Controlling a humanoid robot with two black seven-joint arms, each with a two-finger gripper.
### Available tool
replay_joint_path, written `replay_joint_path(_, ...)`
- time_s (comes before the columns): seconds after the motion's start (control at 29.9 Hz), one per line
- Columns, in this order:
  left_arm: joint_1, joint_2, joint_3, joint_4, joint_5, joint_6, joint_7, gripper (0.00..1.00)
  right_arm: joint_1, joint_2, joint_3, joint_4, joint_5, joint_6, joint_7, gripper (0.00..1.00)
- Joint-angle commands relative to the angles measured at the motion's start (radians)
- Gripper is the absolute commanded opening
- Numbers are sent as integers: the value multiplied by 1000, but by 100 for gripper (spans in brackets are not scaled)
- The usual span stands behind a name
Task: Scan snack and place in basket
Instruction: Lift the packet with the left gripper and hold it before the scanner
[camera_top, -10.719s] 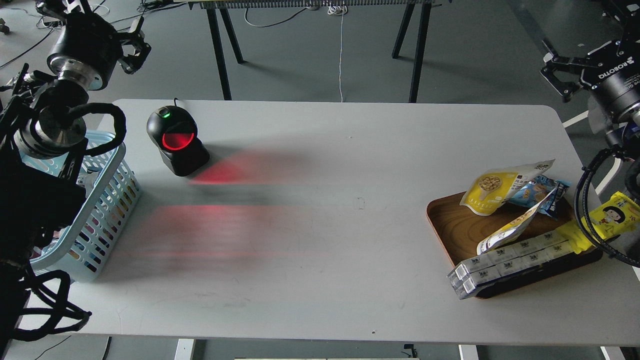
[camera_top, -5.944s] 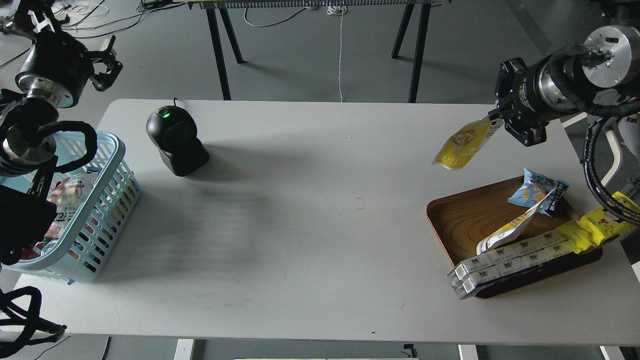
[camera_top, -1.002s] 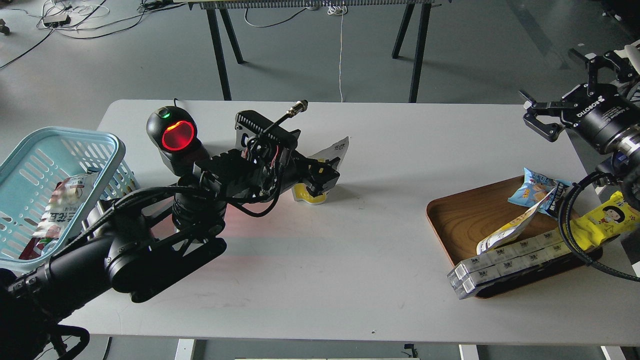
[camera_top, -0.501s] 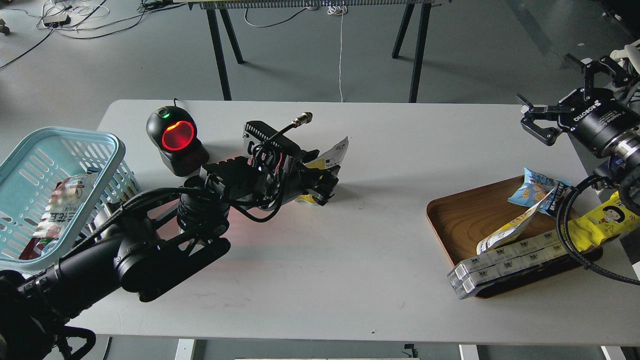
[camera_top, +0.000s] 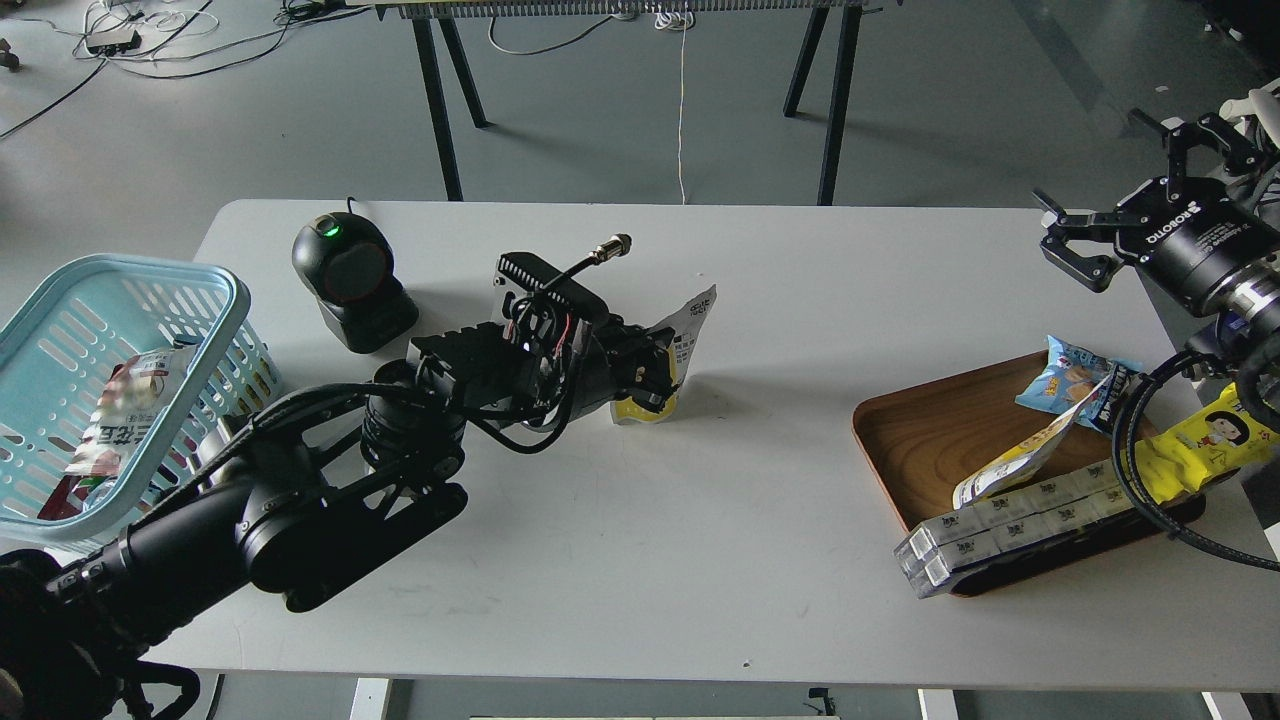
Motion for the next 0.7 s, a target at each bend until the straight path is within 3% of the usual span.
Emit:
replay_joint_path(0.0,-13,18,-15,-57,0,0,-6,0,0,-2,2,0,0,0,0,100)
replay_joint_path(0.37,-118,300,-70,-306,0,0,-3,0,0,2,-4,5,0,0,0,100)
replay_joint_path(0.67,-117,404,-110,-311,0,0,8,0,2,0,2,6,0,0,0,100)
